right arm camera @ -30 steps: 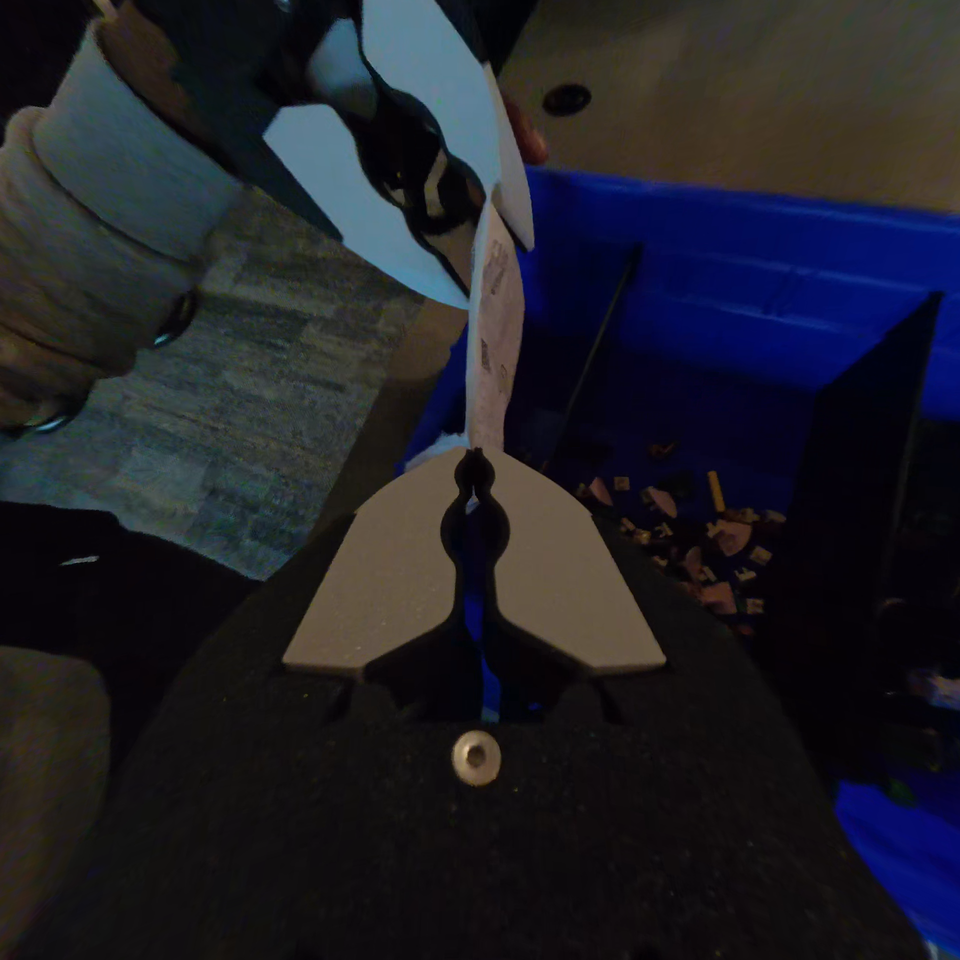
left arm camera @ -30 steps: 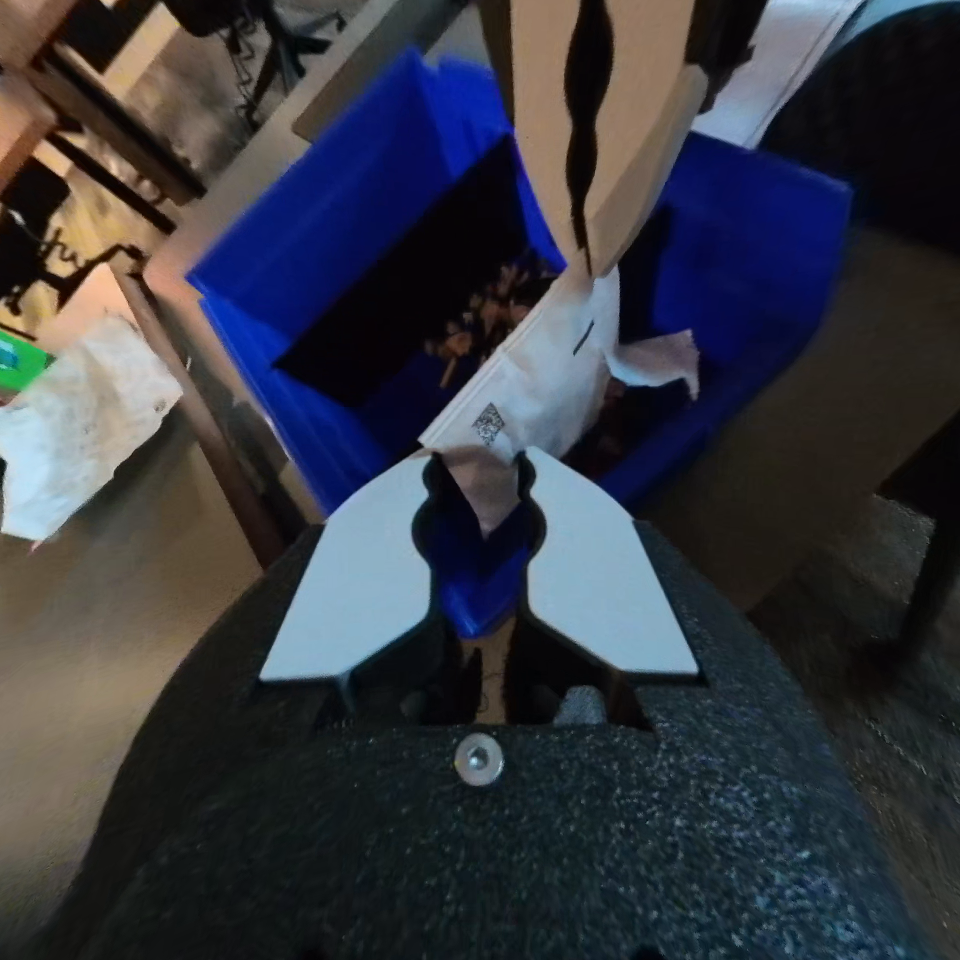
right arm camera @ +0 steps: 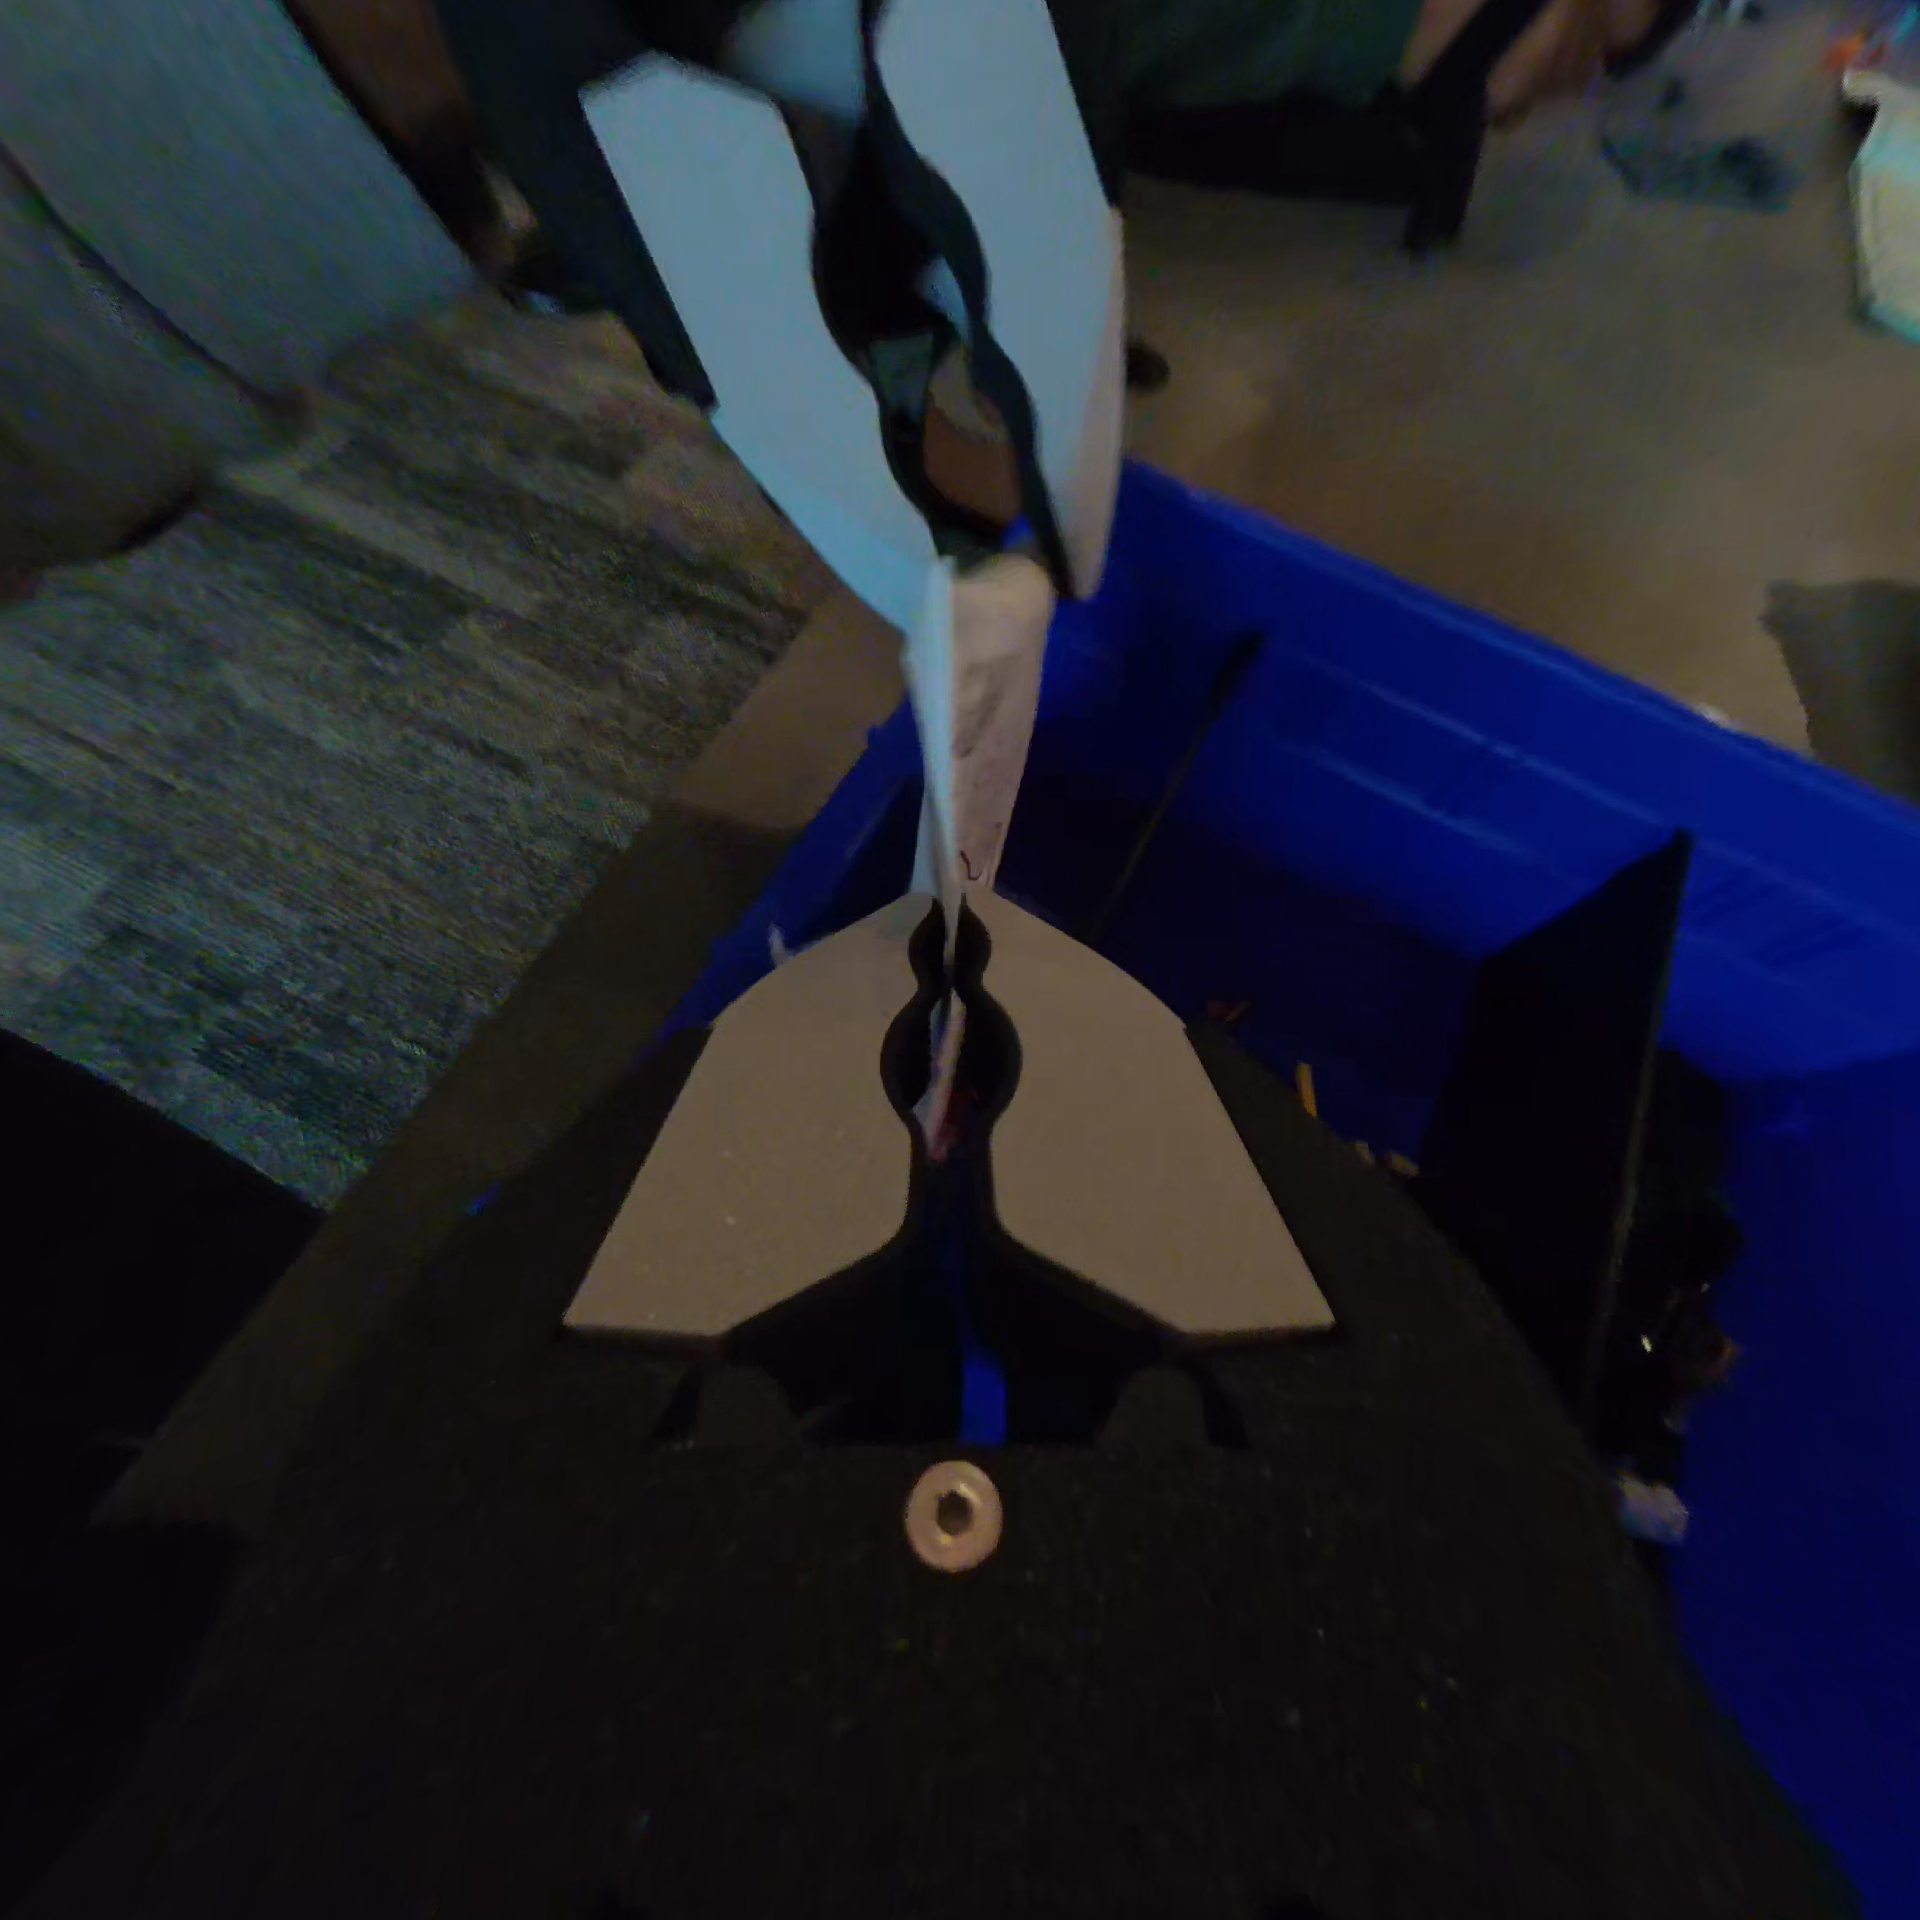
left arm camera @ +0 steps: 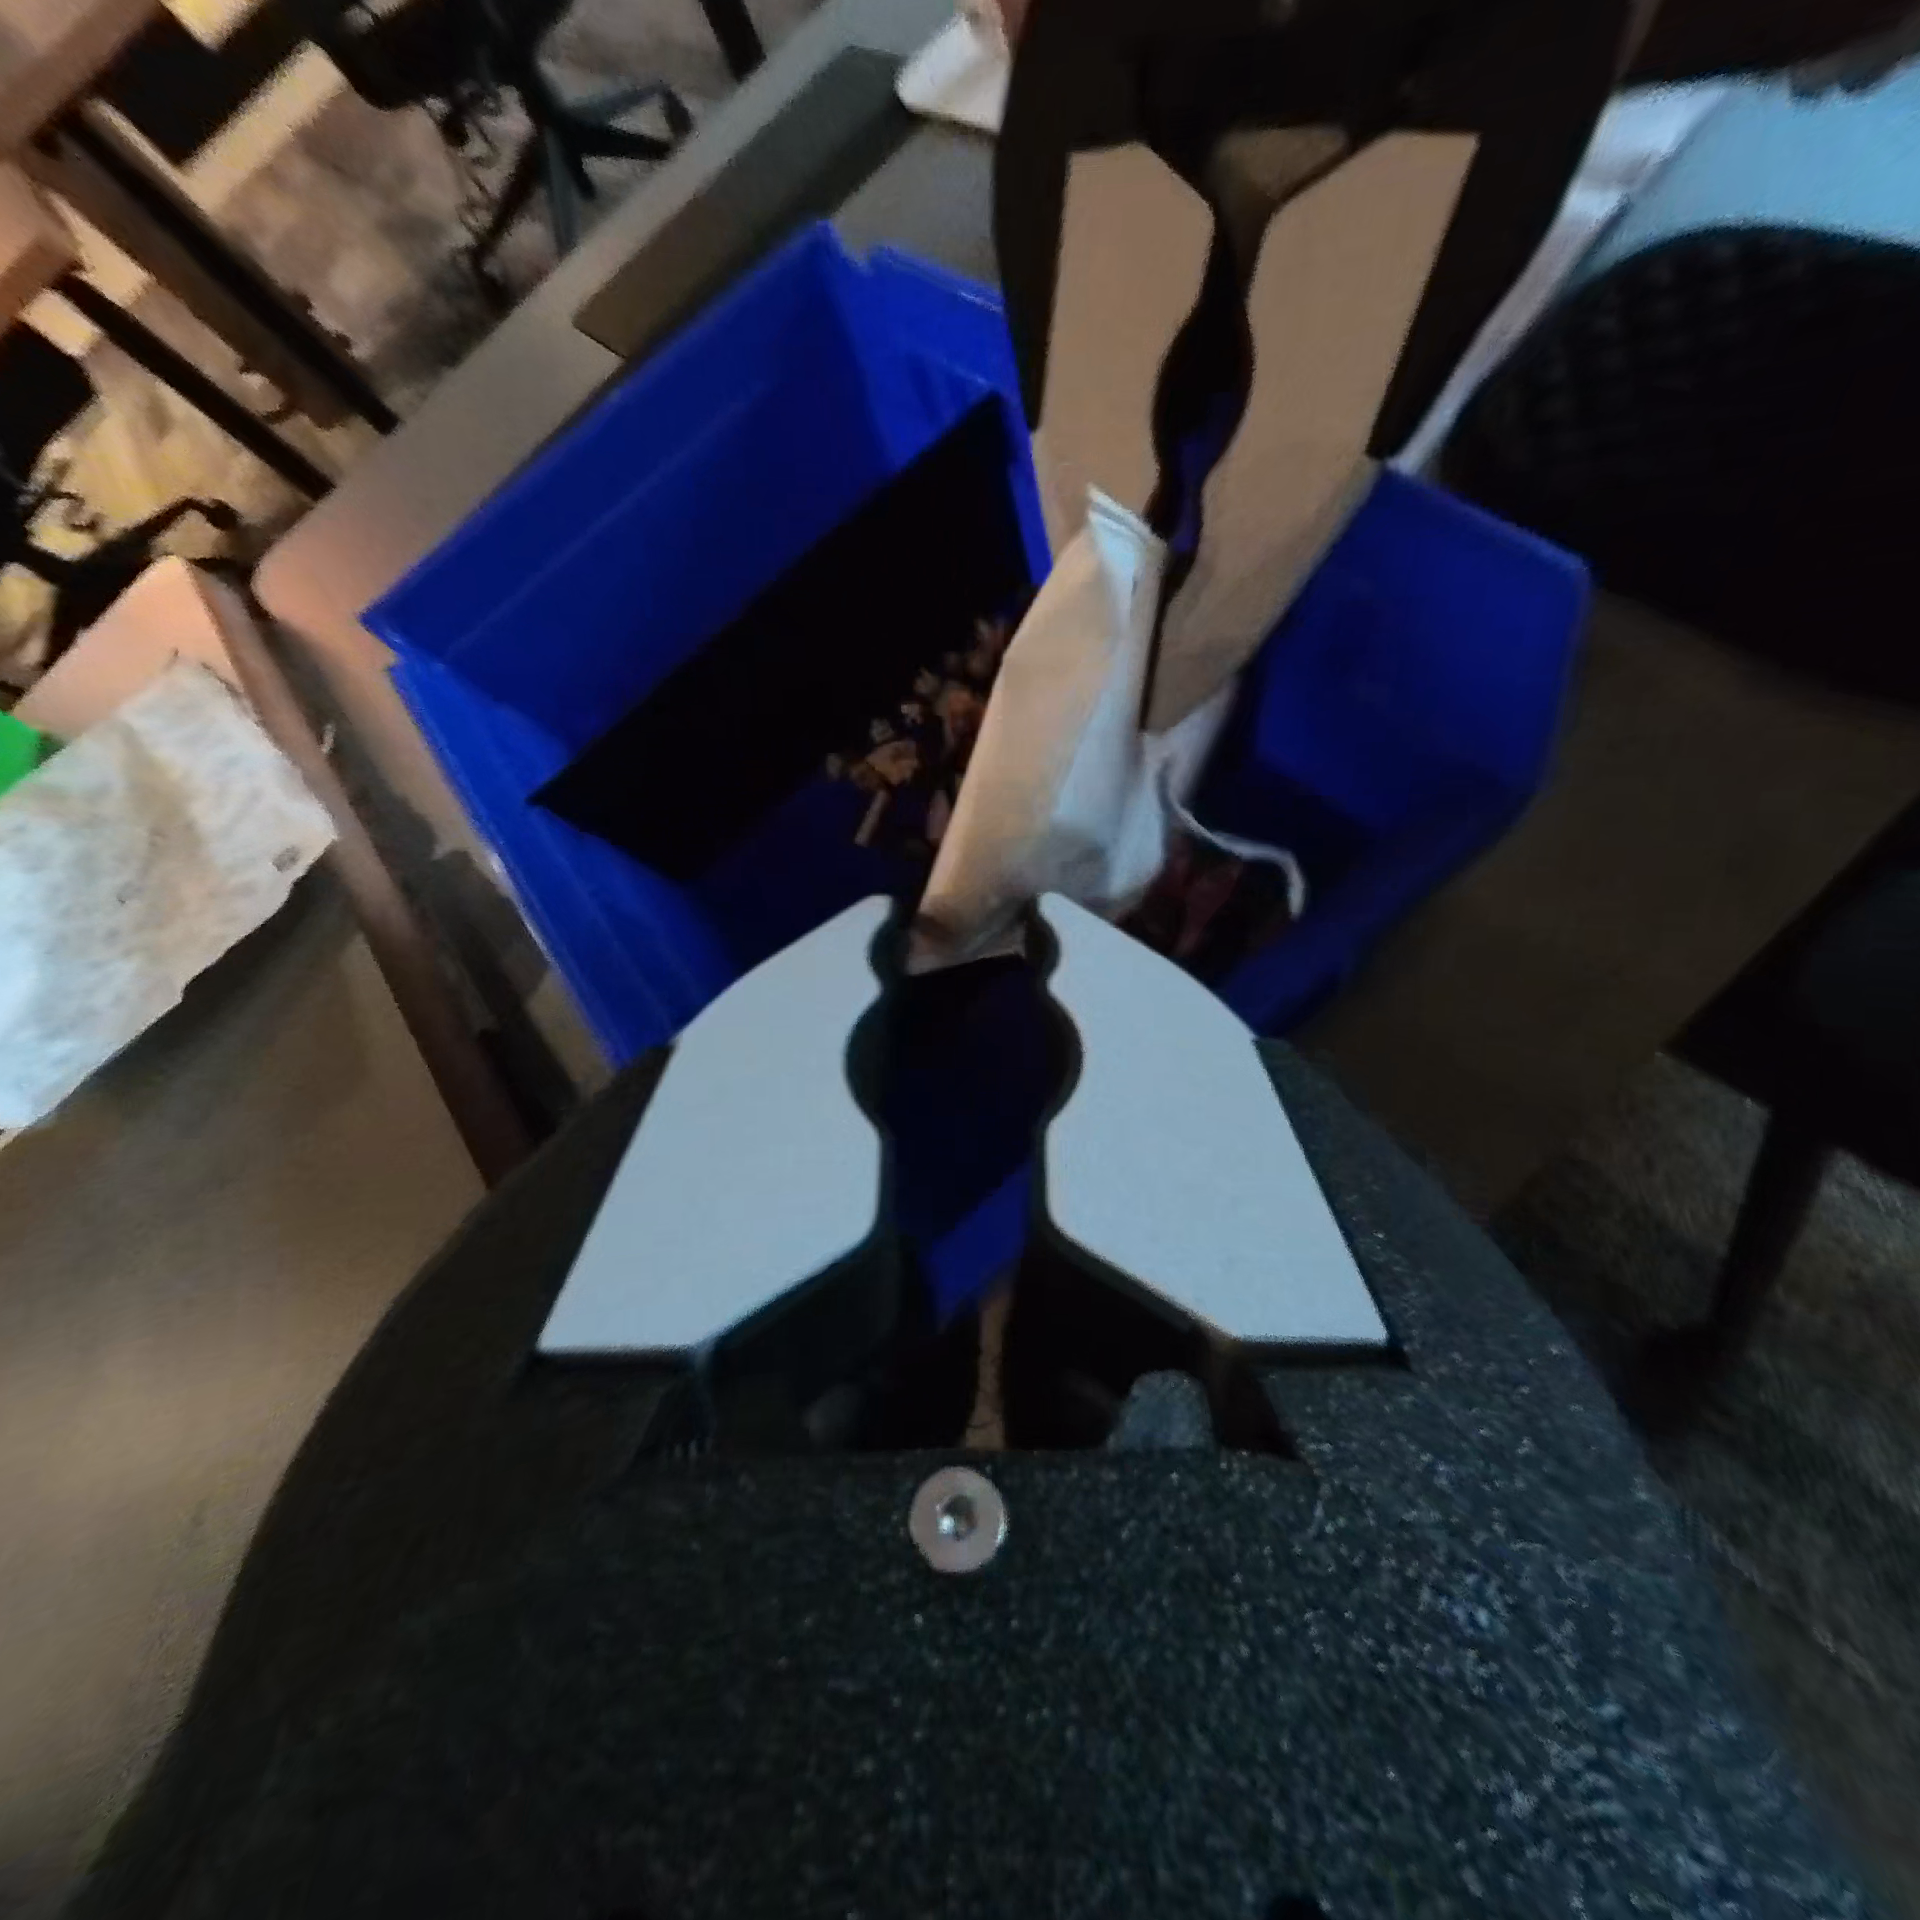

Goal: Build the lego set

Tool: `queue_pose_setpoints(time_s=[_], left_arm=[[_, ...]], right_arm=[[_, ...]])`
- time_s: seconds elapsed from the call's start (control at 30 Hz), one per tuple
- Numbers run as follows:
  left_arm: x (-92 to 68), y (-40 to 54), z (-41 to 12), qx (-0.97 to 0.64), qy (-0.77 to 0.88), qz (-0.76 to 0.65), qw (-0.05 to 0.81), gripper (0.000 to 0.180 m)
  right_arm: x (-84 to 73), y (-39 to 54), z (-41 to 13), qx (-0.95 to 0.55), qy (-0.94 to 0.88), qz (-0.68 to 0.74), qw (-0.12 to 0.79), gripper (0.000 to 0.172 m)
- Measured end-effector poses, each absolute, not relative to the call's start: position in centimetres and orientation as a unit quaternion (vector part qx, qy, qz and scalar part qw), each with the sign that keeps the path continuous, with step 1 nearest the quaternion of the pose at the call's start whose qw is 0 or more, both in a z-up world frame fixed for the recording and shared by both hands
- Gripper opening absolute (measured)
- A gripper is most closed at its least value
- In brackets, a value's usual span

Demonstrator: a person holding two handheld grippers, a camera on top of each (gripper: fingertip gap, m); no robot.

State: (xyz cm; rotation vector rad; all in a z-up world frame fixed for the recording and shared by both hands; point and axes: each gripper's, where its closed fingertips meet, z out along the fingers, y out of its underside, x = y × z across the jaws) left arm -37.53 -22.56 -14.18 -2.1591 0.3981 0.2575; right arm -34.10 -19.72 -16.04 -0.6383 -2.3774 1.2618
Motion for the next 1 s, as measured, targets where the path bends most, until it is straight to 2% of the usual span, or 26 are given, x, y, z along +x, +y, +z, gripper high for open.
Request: queue_pose_setpoints(time_s=[0.07,0.13,0.23,0.37,0.43,0.47,0.5,0.63,0.7,0.73,0.8,0.97,1.0], left_arm=[[-37.2,-22.6,-14.3,-0.876,0.175,0.104,0.437,0.014],[-36.4,-22.2,-14.1,-0.875,0.19,0.104,0.433,0.011],[-35.8,-21.8,-14.2,-0.882,0.218,0.131,0.396,0.012],[-36.3,-22.2,-14.2,-0.889,0.218,0.144,0.375,0.013],[-36.6,-22.5,-14.3,-0.891,0.217,0.148,0.371,0.012],[-37.0,-22.9,-14.5,-0.894,0.217,0.158,0.358,0.012],[-37.3,-23.0,-14.6,-0.895,0.217,0.167,0.352,0.012],[-37.5,-22.7,-14.6,-0.892,0.214,0.175,0.357,0.02],[-37.6,-22.9,-14.9,-0.897,0.217,0.173,0.344,0.014],[-37.5,-22.9,-15.0,-0.899,0.217,0.169,0.342,0.011],[-37.6,-23.0,-14.8,-0.9,0.211,0.167,0.345,0.01],[-37.5,-22.7,-14.5,-0.895,0.217,0.163,0.354,0.015],[-37.3,-22.8,-14.8,-0.896,0.226,0.16,0.348,0.011]], right_arm=[[-34.3,-19.4,-16.8,-0.237,-0.858,0.416,0.187,0.002],[-34.1,-19.8,-17.3,-0.241,-0.87,0.395,0.171,0.011],[-34.2,-19.9,-17.6,-0.239,-0.887,0.354,0.178,0.003],[-34.2,-20.1,-17.2,-0.259,-0.872,0.381,0.163,0.003],[-34.1,-19.8,-17.1,-0.269,-0.87,0.382,0.156,0.013],[-34.0,-19.5,-17.1,-0.27,-0.873,0.377,0.154,0.01],[-33.9,-19.4,-17.0,-0.262,-0.875,0.375,0.159,0.0],[-34.0,-19.8,-16.8,-0.261,-0.875,0.377,0.155,0.0],[-34.4,-19.5,-17.1,-0.269,-0.88,0.354,0.165,0.001],[-34.6,-19.5,-17.0,-0.272,-0.881,0.35,0.167,0.007],[-34.4,-19.6,-16.8,-0.264,-0.884,0.351,0.163,0.0],[-34.8,-19.8,-16.5,-0.264,-0.88,0.357,0.169,0.0],[-35.0,-19.9,-16.5,-0.267,-0.878,0.359,0.17,0.002]])
